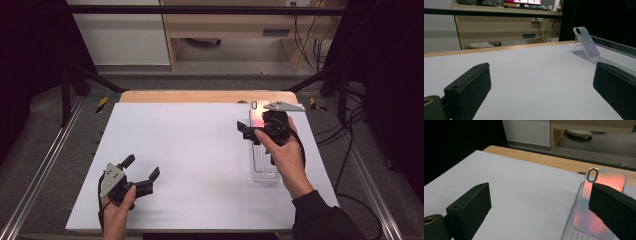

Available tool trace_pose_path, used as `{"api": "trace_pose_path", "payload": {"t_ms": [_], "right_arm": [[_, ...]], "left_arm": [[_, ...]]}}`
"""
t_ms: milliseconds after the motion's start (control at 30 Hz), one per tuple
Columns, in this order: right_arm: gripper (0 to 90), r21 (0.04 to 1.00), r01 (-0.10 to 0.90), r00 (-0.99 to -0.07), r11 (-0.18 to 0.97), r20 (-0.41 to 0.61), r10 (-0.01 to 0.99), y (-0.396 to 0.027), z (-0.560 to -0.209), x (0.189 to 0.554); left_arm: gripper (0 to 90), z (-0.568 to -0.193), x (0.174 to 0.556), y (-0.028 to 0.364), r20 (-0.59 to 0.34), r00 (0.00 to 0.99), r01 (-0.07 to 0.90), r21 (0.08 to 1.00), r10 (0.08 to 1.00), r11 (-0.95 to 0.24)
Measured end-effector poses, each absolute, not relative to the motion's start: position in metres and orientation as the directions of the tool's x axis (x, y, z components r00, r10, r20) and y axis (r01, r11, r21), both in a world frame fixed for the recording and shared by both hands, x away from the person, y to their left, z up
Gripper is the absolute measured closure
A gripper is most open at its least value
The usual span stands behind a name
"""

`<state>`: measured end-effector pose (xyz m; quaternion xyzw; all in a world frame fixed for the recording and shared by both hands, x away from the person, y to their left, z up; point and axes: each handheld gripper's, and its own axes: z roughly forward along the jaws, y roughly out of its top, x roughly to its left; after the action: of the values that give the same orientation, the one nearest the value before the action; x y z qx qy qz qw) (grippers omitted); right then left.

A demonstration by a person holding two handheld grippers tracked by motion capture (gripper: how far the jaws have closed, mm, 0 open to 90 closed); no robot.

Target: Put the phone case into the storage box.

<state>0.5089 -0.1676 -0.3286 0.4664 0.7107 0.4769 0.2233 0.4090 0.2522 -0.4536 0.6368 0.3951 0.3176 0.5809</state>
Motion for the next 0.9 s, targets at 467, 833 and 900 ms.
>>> {"api": "trace_pose_path", "payload": {"t_ms": [467,833,900], "right_arm": [[3.8,0.906,0.411,-0.486,0.100,0.125,0.865,-0.178,-0.330,0.489],[3.7,0.913,0.401,-0.474,0.078,0.134,0.870,-0.192,-0.340,0.479],[3.7,0.915,0.396,-0.478,0.074,0.137,0.868,-0.195,-0.343,0.475]], "left_arm": [[1.1,-0.454,0.407,0.257,-0.054,0.476,0.129,0.992,0.878,-0.009],[1.0,-0.454,0.407,0.256,-0.050,0.477,0.130,0.991,0.877,-0.014],[1.0,-0.453,0.407,0.256,-0.051,0.477,0.129,0.992,0.878,-0.012]]}}
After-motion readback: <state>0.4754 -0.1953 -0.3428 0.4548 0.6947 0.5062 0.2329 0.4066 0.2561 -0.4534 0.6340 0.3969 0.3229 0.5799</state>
